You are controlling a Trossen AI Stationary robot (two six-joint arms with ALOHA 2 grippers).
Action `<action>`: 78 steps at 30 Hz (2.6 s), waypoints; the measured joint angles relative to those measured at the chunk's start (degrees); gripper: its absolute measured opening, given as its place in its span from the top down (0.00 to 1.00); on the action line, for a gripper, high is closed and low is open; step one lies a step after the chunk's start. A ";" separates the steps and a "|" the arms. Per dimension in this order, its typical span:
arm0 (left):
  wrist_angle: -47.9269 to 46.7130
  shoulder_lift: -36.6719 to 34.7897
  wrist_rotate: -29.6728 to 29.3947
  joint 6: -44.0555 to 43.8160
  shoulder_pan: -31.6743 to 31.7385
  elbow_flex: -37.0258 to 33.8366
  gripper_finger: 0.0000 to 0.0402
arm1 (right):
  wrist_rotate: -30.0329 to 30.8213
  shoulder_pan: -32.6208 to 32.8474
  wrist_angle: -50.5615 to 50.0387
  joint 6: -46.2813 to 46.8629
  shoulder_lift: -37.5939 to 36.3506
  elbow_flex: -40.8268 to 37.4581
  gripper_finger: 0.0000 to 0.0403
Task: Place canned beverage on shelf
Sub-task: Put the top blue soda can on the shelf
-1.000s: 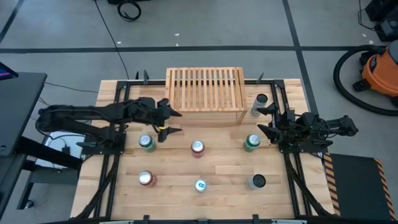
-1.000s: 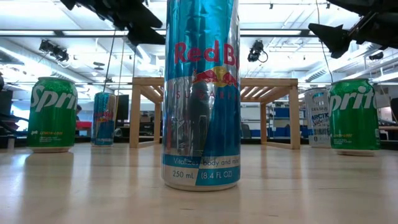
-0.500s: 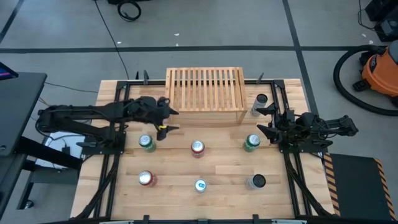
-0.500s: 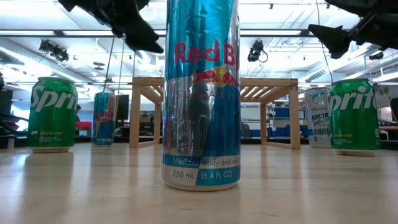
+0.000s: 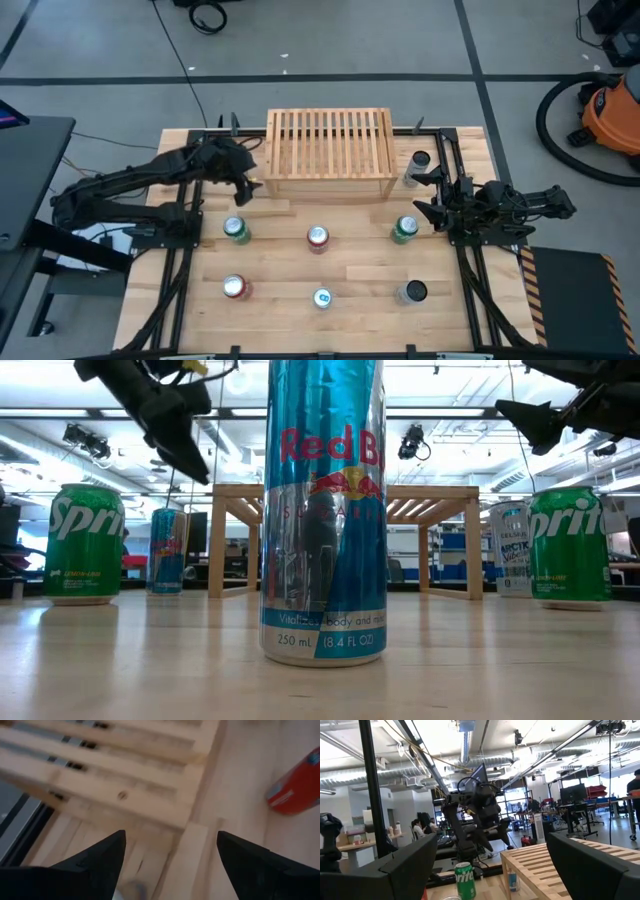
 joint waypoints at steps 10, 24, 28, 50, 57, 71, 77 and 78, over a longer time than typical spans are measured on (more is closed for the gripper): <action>-4.97 0.13 -0.02 0.37 8.93 0.00 0.21 | 0.07 0.00 0.49 0.13 0.00 0.00 0.04; -8.46 0.13 1.46 -1.39 13.31 -0.02 0.21 | 0.04 0.00 0.42 0.07 0.00 0.00 0.04; -8.36 0.76 1.43 -1.86 13.32 -0.02 0.21 | 0.04 0.00 0.42 0.07 0.00 0.00 0.04; -8.09 5.20 0.25 -4.93 12.78 0.34 0.21 | 0.00 0.00 -0.04 0.62 0.00 0.00 0.04; -12.67 4.28 0.19 -5.09 11.34 3.60 0.21 | 0.00 0.00 -0.06 0.61 0.00 0.00 0.04; -12.96 4.32 -3.39 -6.15 11.43 -0.63 0.21 | -0.02 0.00 -0.04 0.62 0.00 0.00 0.04; -9.74 4.58 -3.39 -6.09 11.43 -0.68 0.21 | -0.02 0.00 -0.02 0.63 0.00 0.00 0.04; -9.83 4.96 -3.39 -5.94 11.42 -0.68 0.21 | -0.02 0.00 -0.02 0.63 0.00 0.00 0.04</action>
